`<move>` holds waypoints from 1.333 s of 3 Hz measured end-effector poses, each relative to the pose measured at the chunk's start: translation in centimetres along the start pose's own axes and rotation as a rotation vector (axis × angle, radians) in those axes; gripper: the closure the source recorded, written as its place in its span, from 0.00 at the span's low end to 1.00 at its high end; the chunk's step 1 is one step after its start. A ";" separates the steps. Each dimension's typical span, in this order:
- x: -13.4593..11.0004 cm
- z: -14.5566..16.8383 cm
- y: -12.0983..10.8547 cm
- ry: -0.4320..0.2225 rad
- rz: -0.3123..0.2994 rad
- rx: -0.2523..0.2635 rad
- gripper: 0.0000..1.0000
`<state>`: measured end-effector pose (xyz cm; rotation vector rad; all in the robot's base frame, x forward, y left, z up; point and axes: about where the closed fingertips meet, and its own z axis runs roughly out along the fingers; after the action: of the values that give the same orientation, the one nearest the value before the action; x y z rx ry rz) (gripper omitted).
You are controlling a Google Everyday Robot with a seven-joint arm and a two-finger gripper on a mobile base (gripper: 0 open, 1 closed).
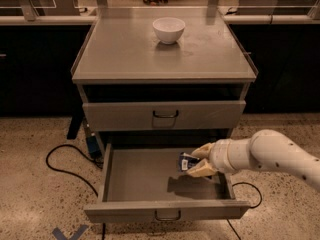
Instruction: Place rxbar blueberry into middle drawer
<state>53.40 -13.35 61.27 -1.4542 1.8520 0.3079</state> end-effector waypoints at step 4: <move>5.4 15.1 3.1 0.028 0.092 -0.147 1.00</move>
Offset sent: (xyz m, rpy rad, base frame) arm 0.0099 0.0391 -0.0641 0.0444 0.0740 0.0398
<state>56.26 -7.20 46.41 -1.4799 1.9568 0.4794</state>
